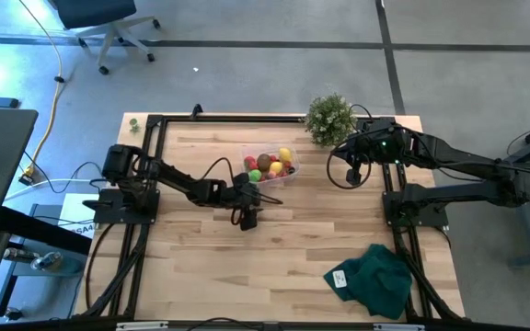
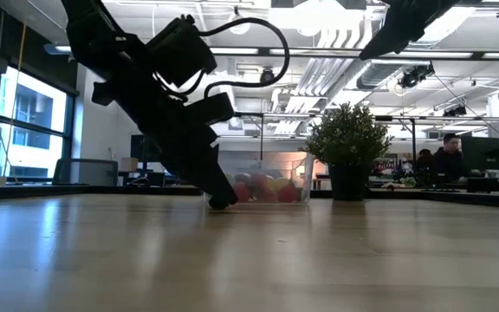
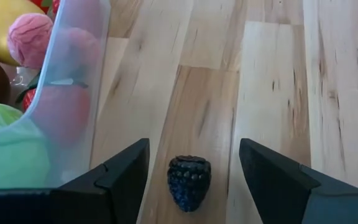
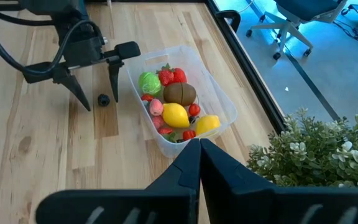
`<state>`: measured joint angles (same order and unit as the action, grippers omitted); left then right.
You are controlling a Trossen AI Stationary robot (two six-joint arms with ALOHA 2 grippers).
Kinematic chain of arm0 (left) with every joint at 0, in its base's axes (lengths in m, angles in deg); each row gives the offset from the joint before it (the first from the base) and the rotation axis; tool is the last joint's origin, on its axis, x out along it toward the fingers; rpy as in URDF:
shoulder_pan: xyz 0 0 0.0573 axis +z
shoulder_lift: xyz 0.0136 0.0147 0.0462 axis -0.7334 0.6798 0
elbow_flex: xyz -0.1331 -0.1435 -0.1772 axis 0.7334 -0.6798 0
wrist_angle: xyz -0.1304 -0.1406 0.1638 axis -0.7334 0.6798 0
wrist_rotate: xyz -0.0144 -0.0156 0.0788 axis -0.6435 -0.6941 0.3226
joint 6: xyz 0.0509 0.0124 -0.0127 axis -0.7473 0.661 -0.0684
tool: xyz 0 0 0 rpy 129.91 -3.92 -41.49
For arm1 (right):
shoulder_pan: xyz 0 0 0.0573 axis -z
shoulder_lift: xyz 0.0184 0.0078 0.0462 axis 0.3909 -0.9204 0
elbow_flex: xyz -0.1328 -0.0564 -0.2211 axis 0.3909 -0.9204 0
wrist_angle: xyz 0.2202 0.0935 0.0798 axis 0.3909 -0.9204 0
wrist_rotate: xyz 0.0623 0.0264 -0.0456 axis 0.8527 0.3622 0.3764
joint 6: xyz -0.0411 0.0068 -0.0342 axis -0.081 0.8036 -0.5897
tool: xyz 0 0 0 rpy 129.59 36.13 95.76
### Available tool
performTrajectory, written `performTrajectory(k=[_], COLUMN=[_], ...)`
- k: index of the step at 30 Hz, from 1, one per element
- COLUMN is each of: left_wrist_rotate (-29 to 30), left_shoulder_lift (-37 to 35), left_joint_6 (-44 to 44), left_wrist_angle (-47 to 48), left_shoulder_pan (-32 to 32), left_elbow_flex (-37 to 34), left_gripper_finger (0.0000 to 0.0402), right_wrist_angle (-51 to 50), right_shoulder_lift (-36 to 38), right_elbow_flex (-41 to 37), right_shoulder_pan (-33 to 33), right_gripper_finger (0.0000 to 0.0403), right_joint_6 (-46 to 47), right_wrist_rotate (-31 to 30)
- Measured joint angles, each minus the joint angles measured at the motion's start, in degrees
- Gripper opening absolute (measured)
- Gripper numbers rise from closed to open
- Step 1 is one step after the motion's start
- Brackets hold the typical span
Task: Pick and placing Produce into tupperware
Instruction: Put the blackberry into the transparent bin
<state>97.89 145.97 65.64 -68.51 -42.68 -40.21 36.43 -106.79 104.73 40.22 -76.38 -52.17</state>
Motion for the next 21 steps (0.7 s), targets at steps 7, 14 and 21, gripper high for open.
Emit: performTrajectory(k=[7, 14, 21], left_wrist_rotate=[-0.2, -0.5, -0.7], left_shoulder_lift=[0.0, 0.0, 0.0], left_joint_6=[0.0, 0.0, 0.3], left_wrist_angle=[0.8, 2.5, 3.2], left_shoulder_pan=[0.0, 0.0, 0.0], left_elbow_flex=[0.0, 0.0, 0.0], left_gripper_finger=[0.0238, 0.0235, 0.0200], right_wrist_angle=[0.0, 0.0, 0.0], right_shoulder_lift=[0.0, 0.0, 0.0], right_elbow_flex=[0.0, 0.0, 0.0], right_shoulder_pan=[0.0, 0.0, 0.0], right_gripper_finger=[0.0000, 0.0000, 0.0000], right_joint_6=[0.0, 0.0, 0.0], right_wrist_rotate=[0.0, 0.0, 0.0])
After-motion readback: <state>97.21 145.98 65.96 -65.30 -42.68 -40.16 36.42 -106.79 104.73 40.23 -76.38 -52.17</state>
